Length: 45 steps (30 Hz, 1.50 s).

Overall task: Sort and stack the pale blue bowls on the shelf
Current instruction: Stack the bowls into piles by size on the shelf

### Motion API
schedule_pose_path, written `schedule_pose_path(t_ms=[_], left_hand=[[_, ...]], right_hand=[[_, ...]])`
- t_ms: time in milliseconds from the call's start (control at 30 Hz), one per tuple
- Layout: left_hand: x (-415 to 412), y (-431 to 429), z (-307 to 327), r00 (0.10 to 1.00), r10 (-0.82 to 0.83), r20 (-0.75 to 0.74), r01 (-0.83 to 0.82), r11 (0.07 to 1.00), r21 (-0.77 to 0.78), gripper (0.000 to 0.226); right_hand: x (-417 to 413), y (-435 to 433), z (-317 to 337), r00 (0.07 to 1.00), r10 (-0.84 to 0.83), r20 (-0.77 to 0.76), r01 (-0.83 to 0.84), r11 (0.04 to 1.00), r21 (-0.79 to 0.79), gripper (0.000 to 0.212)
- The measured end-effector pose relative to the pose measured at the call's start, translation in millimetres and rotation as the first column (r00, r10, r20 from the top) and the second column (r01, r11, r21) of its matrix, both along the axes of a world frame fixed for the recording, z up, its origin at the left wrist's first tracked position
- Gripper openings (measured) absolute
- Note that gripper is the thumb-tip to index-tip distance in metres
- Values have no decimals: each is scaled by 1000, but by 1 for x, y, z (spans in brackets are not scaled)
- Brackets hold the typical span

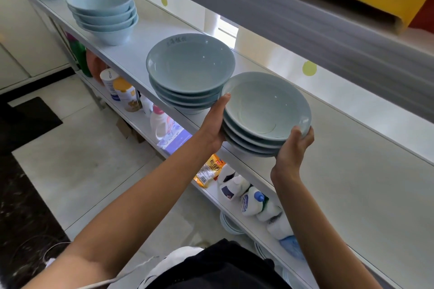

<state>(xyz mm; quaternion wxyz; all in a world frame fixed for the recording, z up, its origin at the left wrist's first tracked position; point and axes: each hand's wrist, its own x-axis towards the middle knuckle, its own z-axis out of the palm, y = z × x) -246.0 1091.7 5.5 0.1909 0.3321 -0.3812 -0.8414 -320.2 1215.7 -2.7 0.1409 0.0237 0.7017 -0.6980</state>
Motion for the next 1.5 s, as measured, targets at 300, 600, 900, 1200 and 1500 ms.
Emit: schedule_pose_path(t_ms=[300,600,900,1200,1500], left_hand=[[2,9,0,1000,22,8,-22,1000,16,62],[48,12,-7,951,306,38,-308,941,139,44],[76,-24,6,906,421,49,-424,897,129,62],[58,-95,3,925,361,120,-374,920,119,70],[79,-220,2,993,19,120,-19,1000,2,71]], right_hand=[[-2,18,14,982,170,77,-168,985,-36,51],[11,51,5,897,205,391,-125,968,-220,65],[22,42,4,898,203,390,-76,946,-317,63],[37,6,-5,932,-7,363,150,918,-367,63],[80,-69,-19,818,-426,387,567,709,-418,58]])
